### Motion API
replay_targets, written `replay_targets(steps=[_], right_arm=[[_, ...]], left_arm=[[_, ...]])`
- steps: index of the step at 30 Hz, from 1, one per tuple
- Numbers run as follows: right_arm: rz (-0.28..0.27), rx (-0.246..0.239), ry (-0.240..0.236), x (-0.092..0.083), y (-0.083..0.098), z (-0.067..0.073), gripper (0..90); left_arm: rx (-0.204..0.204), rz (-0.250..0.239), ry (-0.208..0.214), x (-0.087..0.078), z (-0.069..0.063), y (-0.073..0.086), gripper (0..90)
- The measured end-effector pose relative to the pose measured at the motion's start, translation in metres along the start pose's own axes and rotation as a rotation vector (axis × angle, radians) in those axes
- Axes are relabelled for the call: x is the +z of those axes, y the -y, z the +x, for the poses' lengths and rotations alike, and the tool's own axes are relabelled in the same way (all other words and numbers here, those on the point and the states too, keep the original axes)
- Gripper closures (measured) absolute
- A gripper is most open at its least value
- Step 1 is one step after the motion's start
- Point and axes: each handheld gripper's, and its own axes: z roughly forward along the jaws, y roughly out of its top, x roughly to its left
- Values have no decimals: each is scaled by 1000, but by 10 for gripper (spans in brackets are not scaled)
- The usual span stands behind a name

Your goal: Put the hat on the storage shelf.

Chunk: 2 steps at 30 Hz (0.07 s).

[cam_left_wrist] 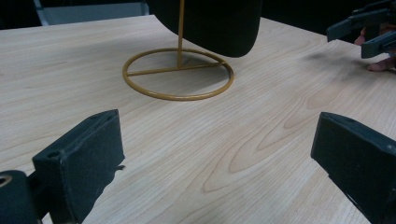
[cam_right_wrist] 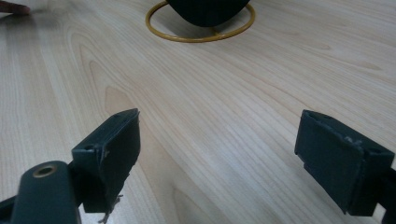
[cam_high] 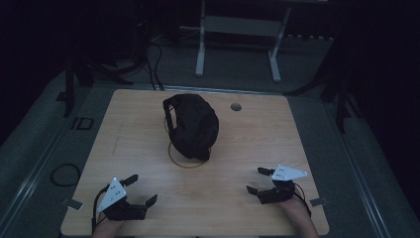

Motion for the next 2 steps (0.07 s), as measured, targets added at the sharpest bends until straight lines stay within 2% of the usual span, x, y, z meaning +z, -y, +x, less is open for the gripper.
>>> replay_targets(steps=[2], right_arm=[[-2, 2, 0, 0, 0, 0, 141]], left_arm=[[-1, -1, 1, 0, 0, 0, 28]])
